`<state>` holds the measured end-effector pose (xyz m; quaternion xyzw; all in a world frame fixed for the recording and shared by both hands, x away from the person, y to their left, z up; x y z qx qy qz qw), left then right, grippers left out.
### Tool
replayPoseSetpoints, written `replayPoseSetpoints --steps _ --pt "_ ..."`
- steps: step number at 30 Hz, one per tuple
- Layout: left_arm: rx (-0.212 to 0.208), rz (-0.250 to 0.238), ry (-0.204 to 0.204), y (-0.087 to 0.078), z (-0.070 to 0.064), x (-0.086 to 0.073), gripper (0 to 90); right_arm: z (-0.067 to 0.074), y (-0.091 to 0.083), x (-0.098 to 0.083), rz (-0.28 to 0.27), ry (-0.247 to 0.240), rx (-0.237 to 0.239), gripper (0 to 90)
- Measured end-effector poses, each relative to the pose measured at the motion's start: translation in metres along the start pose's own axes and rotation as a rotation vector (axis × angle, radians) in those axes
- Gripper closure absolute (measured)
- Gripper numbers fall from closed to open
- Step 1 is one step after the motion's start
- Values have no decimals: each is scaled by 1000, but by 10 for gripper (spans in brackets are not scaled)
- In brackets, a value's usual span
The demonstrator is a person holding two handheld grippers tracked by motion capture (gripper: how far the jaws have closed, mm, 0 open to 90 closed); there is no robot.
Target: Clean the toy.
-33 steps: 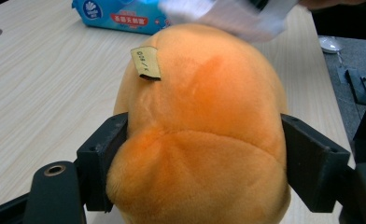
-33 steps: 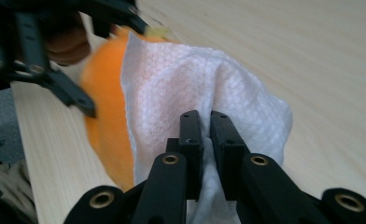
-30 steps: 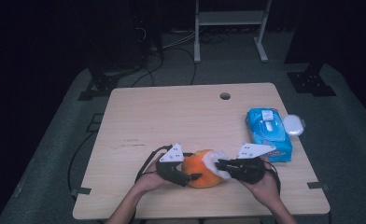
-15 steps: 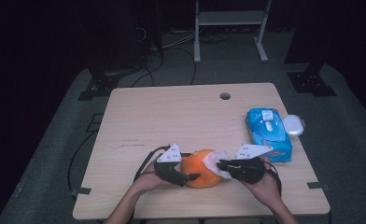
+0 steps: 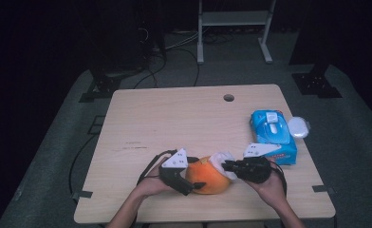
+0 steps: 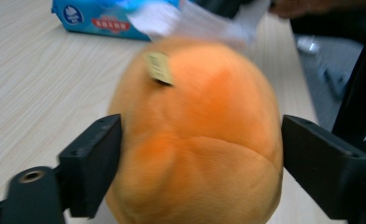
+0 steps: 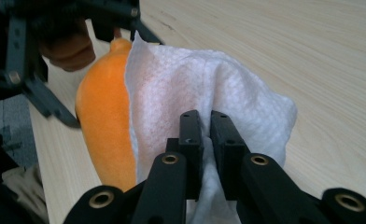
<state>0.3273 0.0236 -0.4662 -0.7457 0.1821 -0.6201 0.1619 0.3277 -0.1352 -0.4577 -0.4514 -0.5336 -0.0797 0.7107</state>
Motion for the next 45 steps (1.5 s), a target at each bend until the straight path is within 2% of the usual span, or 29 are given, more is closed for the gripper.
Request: replayPoseSetpoints --steps 3,4,5,7,10,11,13,15,16,19,22,24,26,30,32,33,38,42,45 --pt "-16 0 -52 5 2 -4 126 -1 0 -2 6 13 18 830" --pt "-15 5 -45 7 1 -6 149 -1 0 -2 8 17 21 830" --pt "-3 11 -23 8 0 -6 185 -1 0 -1 8 16 20 830" --pt "38 15 29 6 -1 -2 314 -1 -2 1 10 3 2 831" --pt "138 -14 170 1 -2 12 380 -2 -11 9 -20 0 -34 833" --pt "152 -6 203 1 -2 14 378 -2 -14 13 -35 2 -43 833" --pt "135 9 182 4 0 11 357 -3 -16 18 -51 5 -41 833" --pt "114 49 166 8 2 1 319 -1 -10 13 -33 -1 -36 834" --pt "97 34 160 9 2 -2 315 1 -7 11 -22 -1 -28 834" --pt "78 47 137 3 4 -6 316 1 -2 6 -16 14 -4 834" --pt "59 28 104 -2 8 -13 317 -6 0 1 3 13 -36 834" --pt "50 21 92 -3 9 -14 316 -12 3 -7 24 39 -38 834" --pt "47 29 101 -3 8 -15 315 -12 1 -5 17 48 -39 834" --pt "39 29 114 -3 7 -16 312 0 -4 12 -38 34 -5 833" --pt "37 33 116 -4 7 -17 311 4 -2 12 -32 16 -5 833" --pt "36 32 115 -4 7 -17 310 2 0 9 -24 22 -2 833" --pt "36 38 121 -3 6 -18 305 -15 3 -6 25 62 -44 833" --pt "30 43 132 -2 5 -18 304 -5 -3 9 -32 53 -22 833" --pt "27 52 136 -1 3 -17 300 0 0 14 -31 23 -28 829"
Point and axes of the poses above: each handheld gripper's, and its own axes: y roughly forward along the jaws, x roughly out of its top, z roughly to its left, the point moved 8 cm from there along y, roughly forward along the jaws, and after that the axes turned 14 degrees about -x, right-handed, at the moved point
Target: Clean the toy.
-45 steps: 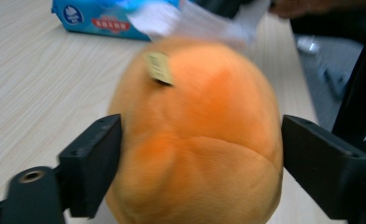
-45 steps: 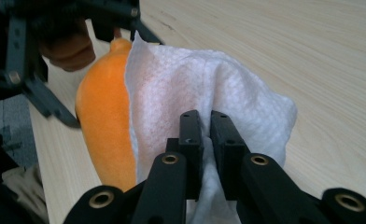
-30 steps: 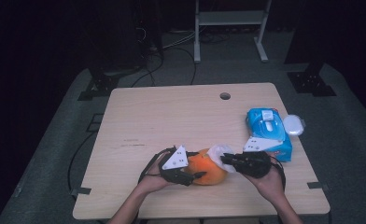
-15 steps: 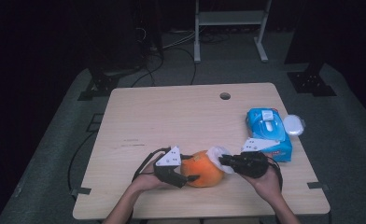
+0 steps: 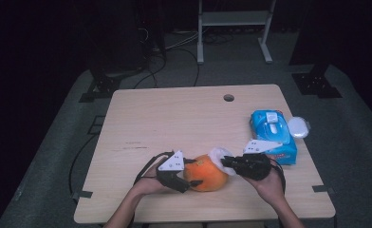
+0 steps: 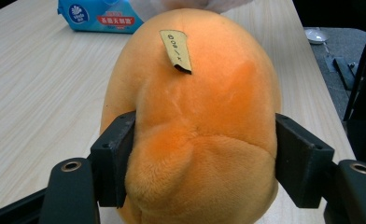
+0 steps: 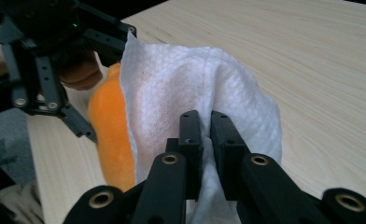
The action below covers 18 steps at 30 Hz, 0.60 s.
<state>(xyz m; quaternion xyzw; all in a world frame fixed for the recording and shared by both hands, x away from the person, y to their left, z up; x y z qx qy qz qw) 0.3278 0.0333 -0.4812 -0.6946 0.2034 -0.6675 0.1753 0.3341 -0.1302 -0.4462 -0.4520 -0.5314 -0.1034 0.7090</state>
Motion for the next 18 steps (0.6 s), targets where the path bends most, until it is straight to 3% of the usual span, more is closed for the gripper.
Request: replayPoseSetpoints --steps 2,4,6,12,14,18 --pt "-2 0 4 1 -1 1 300 -4 4 -5 13 20 7 830" --pt "-7 0 12 3 -2 1 300 -13 7 -12 41 26 -24 831" --pt "-4 7 17 3 -3 2 299 -15 4 -12 36 45 -22 831" --pt "-3 21 40 4 -6 1 294 5 1 0 1 -22 -2 829" --pt "-5 19 38 4 -5 1 294 1 3 -3 13 0 12 830" --pt "-7 18 39 4 -4 1 293 -11 3 -11 38 34 -8 831"
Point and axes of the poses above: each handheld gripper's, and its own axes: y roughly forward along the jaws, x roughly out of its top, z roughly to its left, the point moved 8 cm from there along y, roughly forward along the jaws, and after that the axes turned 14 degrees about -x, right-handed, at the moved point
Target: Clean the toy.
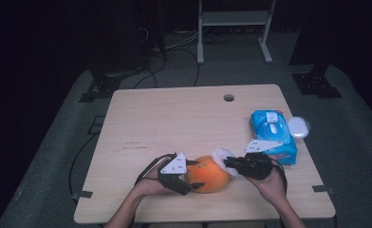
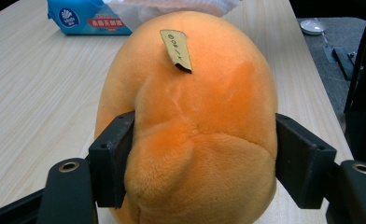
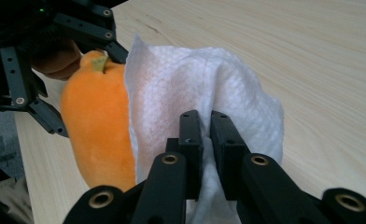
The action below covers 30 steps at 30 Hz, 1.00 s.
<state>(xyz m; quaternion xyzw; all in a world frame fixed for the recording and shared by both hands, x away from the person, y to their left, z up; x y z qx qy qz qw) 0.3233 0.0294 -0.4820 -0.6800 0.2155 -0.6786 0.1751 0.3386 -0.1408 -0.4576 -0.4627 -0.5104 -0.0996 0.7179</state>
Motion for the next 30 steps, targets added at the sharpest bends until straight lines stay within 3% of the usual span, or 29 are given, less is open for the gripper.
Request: replayPoseSetpoints --steps 3,4,6,10,11,13,16,17,18,20,22,26,28,30 --pt "0 -4 -7 -1 0 0 293 5 -4 6 -23 -7 8 832" --pt "1 -4 -17 -2 1 -1 294 15 -7 12 -47 -25 31 832" --pt "8 -2 -27 -4 3 -2 295 18 -6 12 -44 -50 22 832" --pt "14 -11 -60 -7 8 -4 295 6 0 1 -8 -28 -5 832" --pt "14 -16 -65 -7 9 -4 296 4 0 -1 -4 -8 -4 832" --pt "18 -28 -87 -9 11 -6 298 4 -4 0 -13 -12 -9 832" --pt "26 -48 -139 -14 17 -9 298 18 -8 8 -46 -37 28 832" --pt "26 -48 -139 -14 17 -9 298 18 -8 8 -46 -37 28 832" --pt "25 -53 -156 -15 20 -10 298 28 -7 10 -50 -71 44 831" --pt "24 -54 -165 -16 20 -11 298 34 -3 7 -40 -97 41 831" --pt "24 -58 -170 -16 20 -11 298 31 -1 4 -32 -84 48 833" --pt "29 -78 -203 -16 24 -11 298 17 2 -8 10 -69 3 833" --pt "35 -78 -209 -16 24 -11 299 18 -1 -5 0 -68 0 833" --pt "41 -89 -229 -17 26 -12 299 29 -5 2 -28 -80 35 833"
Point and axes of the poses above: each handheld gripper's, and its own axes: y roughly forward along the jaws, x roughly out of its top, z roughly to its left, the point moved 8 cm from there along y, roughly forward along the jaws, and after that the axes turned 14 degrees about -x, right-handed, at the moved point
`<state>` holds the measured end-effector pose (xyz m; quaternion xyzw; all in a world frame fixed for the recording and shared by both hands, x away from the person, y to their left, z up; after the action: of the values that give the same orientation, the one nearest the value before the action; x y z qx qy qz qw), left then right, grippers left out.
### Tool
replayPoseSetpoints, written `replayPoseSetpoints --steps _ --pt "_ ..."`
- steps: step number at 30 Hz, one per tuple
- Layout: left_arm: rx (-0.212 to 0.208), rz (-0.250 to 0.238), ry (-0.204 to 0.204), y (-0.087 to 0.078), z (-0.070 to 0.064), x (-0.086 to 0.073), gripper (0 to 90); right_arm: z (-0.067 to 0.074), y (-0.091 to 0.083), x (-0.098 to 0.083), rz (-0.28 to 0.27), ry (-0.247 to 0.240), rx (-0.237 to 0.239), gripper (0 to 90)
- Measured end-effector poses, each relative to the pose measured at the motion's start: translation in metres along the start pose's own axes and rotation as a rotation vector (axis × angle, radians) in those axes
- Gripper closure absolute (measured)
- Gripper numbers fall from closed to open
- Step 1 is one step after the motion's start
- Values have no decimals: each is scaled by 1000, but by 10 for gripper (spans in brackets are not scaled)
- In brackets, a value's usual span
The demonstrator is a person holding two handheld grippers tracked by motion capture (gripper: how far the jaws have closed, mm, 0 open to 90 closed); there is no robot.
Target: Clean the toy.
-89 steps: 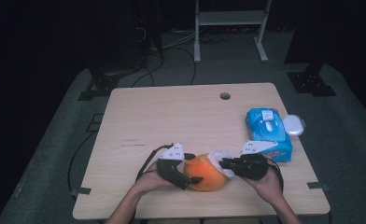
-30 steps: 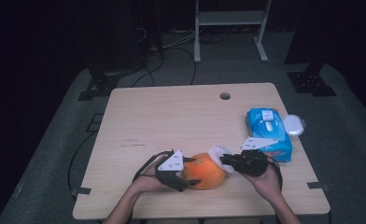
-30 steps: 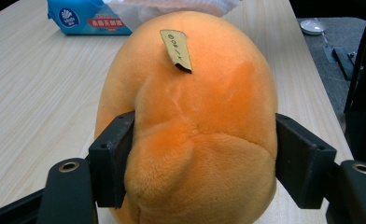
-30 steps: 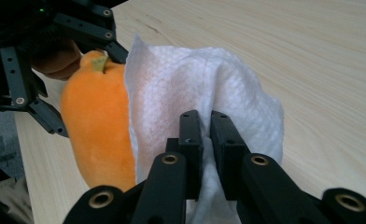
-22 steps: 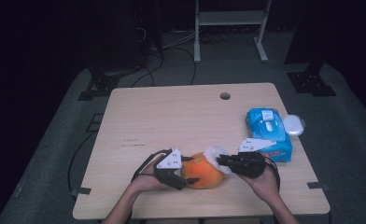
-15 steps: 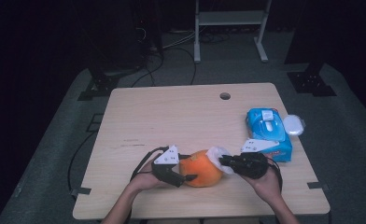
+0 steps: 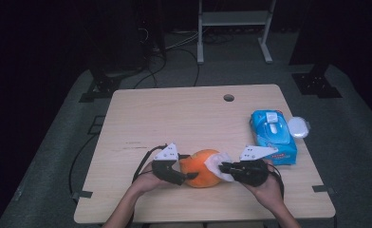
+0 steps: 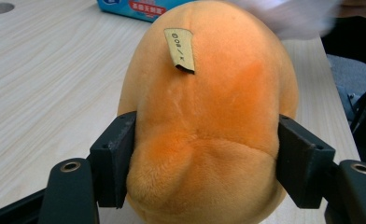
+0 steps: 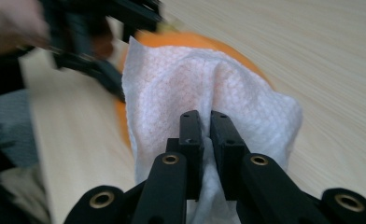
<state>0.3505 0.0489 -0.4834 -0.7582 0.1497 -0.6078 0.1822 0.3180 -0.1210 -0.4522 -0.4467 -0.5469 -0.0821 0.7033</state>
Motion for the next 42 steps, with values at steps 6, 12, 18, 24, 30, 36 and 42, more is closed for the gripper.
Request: replayPoseSetpoints --steps 6,12,18,24,30,36,42 --pt "5 0 -4 3 0 1 300 10 8 -4 25 -42 24 834" --pt "-9 16 50 6 -7 2 303 -18 3 -5 13 39 -32 833" --pt "-33 59 159 13 -20 4 299 -22 2 0 -6 62 -15 831" --pt "-32 56 158 13 -20 3 300 -35 3 -9 31 96 -49 831" --pt "-38 56 153 12 -19 2 301 -22 6 2 -1 70 -13 831" --pt "-35 50 144 12 -18 2 301 -38 8 -13 44 110 -54 831" --pt "-5 59 134 18 -20 9 296 -13 -3 14 -46 50 -20 830"
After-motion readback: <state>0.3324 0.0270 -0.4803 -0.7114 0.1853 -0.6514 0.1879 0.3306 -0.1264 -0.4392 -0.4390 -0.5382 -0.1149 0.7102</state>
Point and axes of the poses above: each handheld gripper's, and its own axes: y roughly forward along the jaws, x roughly out of its top, z roughly to its left, the point moved 8 cm from there along y, roughly forward along the jaws, and after that the axes turned 14 degrees about -x, right-handed, at the moved point
